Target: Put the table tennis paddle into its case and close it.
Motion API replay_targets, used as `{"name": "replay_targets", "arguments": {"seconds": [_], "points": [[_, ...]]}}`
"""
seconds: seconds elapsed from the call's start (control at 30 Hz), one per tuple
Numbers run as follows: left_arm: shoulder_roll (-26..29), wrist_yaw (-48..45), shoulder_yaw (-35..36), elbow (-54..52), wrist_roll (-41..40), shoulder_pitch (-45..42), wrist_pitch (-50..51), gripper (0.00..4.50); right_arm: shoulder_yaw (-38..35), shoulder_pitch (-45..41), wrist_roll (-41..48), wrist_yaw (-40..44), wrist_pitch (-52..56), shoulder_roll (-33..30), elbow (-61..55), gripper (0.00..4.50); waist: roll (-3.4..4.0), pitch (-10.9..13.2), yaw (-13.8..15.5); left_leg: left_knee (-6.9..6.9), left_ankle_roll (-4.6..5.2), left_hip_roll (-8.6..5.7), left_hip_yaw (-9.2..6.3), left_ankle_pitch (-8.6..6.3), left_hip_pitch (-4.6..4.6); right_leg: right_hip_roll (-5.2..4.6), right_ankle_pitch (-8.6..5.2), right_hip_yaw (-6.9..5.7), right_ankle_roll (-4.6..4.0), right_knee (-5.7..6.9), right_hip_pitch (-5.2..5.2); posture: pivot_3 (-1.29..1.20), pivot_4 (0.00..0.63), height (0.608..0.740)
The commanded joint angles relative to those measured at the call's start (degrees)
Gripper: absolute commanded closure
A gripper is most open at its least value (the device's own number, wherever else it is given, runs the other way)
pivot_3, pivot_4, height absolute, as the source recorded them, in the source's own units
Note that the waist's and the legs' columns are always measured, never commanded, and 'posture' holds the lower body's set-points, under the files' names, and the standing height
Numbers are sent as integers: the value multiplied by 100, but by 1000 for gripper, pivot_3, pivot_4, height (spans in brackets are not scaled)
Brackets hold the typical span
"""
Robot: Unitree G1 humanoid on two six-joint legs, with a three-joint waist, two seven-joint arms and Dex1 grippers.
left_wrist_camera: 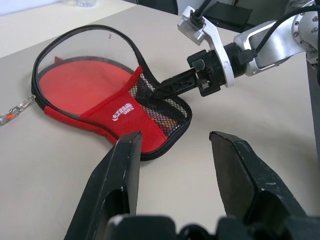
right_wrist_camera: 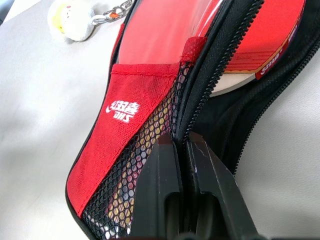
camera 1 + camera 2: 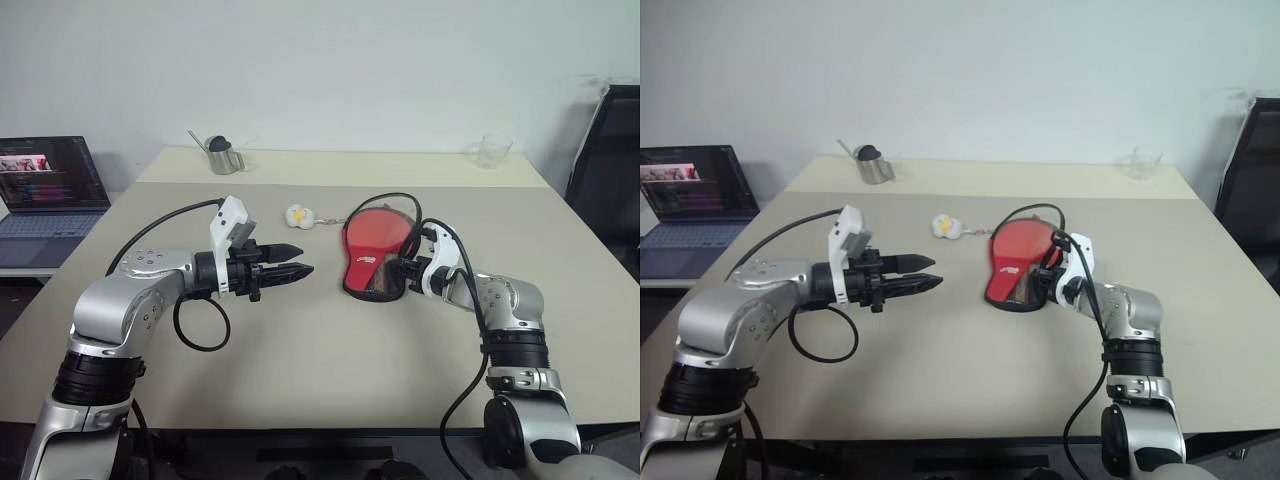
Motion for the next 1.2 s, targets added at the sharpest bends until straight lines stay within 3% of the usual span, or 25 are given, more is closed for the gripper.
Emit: {"name": "replay_targets", "arguments": {"seconds": [0.03,0.4,0.9,1.2], "points": [[52,-12,106,-130,-44,-82,-66,2144,7,-4,58,79,167,-178,-186,4474,0,0,1,0,0,0,0,0,0,0,0,0,0,0,0,0,150,740],[65,-38,62,-64,7,-121,-88,2144,666,556,726,1107,1634,-843,-1322,4474,0,0,7,-2,1,-1,-1,-1,-2,0,-1,-1,1,-3,0,0,150,740],[32,-69,21,19,39,-185,-115,2144,1218,662,969,1864,1910,-1297,-1803,4474,0,0,5,-1,0,-3,-2,-1,-2,2,-1,-3,1,-6,0,0,150,740],[49,-119,17,37,62,-199,-98,2144,1640,1081,1540,2457,2279,-1486,-2671,4474,-1,0,4,-1,0,-1,-6,-1,-2,2,-1,-6,0,-5,0,0,150,740]]}}
